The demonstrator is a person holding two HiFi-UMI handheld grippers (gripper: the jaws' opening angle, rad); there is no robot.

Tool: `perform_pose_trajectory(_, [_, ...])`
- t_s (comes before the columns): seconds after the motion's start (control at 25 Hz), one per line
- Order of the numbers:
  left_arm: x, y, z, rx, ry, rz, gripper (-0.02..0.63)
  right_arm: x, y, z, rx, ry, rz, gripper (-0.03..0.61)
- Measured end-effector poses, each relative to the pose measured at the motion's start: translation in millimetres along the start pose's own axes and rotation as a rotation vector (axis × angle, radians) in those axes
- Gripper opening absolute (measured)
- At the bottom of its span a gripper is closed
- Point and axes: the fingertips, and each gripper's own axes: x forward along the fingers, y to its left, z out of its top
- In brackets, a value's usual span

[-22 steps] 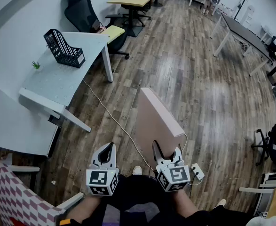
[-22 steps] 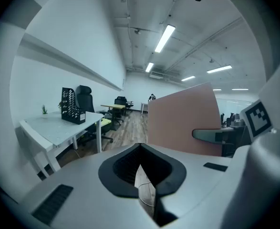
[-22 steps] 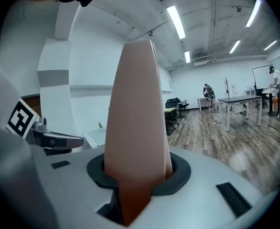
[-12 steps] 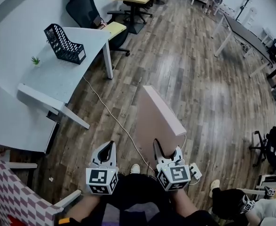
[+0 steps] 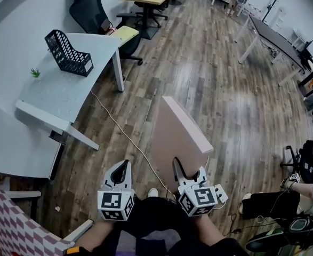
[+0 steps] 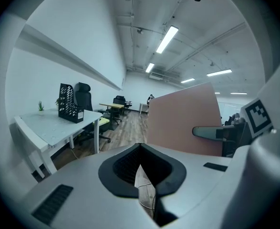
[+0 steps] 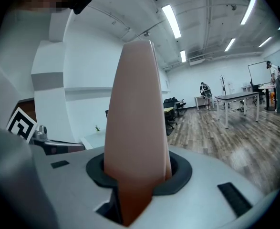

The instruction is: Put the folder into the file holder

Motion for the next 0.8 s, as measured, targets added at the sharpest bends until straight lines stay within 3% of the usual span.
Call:
perform_pose_trajectory(0.36, [33.8,50.5,35.2,0.02,-0.022,-0.057,0.009,48.3,13.1,28.6,0.023,-0.053,-0.072,0.145])
perform_pose_trajectory(0.8, [40.4,150.5,92.3,0.006,-0.067,-0.059,0.009,127.6,85.8,83.2,-0.024,-0.089,-0.06,0.146])
